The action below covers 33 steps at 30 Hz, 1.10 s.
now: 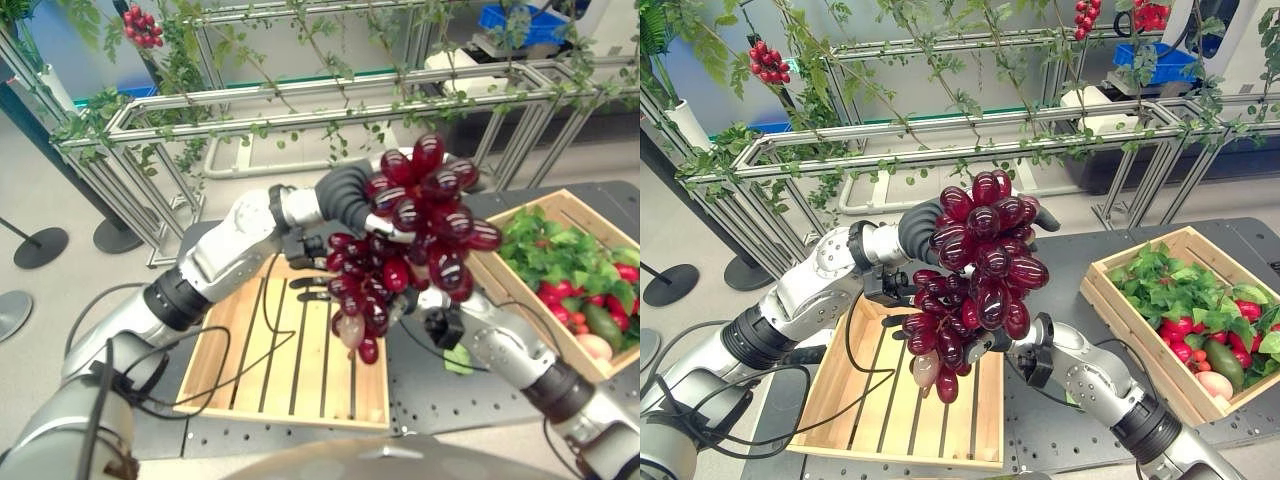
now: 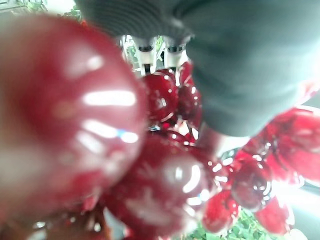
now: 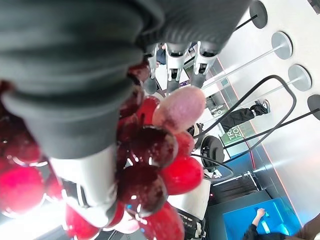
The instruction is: Pick up the fruits from the basket on one side to the basket on the other side
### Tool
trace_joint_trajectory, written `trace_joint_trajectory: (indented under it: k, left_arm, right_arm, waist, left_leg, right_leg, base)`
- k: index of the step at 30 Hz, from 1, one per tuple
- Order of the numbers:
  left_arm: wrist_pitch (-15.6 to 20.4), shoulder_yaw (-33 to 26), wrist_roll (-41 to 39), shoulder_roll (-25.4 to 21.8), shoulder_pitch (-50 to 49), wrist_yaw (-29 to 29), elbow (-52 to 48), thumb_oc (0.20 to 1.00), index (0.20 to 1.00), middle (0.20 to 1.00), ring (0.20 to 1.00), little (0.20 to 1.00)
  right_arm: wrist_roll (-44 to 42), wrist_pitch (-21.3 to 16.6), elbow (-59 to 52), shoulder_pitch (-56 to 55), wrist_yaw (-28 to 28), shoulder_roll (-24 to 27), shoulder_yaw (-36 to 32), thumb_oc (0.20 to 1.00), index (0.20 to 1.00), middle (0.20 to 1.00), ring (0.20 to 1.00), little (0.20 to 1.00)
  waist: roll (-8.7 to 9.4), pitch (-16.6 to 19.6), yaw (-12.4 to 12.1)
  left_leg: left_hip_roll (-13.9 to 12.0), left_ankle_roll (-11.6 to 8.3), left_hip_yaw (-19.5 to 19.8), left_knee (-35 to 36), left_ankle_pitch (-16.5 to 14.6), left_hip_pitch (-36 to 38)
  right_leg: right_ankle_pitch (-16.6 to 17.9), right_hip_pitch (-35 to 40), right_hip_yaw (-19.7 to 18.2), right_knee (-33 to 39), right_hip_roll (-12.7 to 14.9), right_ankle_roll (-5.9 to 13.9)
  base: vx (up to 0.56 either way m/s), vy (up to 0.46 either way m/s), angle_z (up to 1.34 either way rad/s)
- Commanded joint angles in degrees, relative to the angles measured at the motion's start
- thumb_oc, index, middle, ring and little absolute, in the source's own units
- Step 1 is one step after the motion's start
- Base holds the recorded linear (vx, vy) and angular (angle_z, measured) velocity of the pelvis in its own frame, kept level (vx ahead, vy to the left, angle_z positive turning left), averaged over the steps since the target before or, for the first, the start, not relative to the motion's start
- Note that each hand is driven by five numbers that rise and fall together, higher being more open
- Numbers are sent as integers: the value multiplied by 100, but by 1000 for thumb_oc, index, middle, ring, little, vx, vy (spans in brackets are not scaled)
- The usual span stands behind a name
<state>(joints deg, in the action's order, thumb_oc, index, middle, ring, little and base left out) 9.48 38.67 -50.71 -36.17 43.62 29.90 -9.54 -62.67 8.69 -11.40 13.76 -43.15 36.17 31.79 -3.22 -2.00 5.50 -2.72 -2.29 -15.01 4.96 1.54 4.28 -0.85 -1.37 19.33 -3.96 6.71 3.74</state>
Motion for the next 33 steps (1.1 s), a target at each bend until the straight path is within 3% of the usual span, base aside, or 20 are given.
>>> trace_joint_trajectory:
  k: [1,19,25,33]
  left_arm:
    - [445,-510,-72,5,300,-124,376,200,200,200,200,200]
    - [481,-629,-85,-74,197,-118,327,200,200,200,200,200]
    - [493,-549,-30,66,246,-159,407,200,200,200,200,200]
    - [538,-434,75,162,319,-146,466,200,200,200,200,200]
  right_arm:
    - [-520,-410,-847,-30,-43,-94,-385,1000,1000,1000,1000,1000]
    - [-768,-362,-1195,-403,-96,176,-848,1000,1000,1000,1000,1000]
    - [-1089,-148,-1141,-412,-57,-122,-473,1000,1000,1000,1000,1000]
    - [-1165,1,-1127,-298,-81,-142,-33,1000,1000,1000,1000,1000]
  waist:
    - [285,7,10]
    - [301,38,73]
    - [295,24,66]
    - [304,12,48]
  left_leg:
    - [287,-35,34,-169,-341,248]
    - [268,-45,17,-168,-344,246]
    - [266,-47,14,-174,-344,237]
    - [266,-49,25,-188,-343,223]
  right_leg:
    - [-64,73,63,-455,-77,541]
    - [-59,53,32,-444,-86,539]
    - [-56,39,18,-452,-89,528]
    - [-50,35,23,-448,-95,518]
  base:
    - [0,0,0]
    - [0,0,0]
    - [0,0,0]
    - [-1,-1,0]
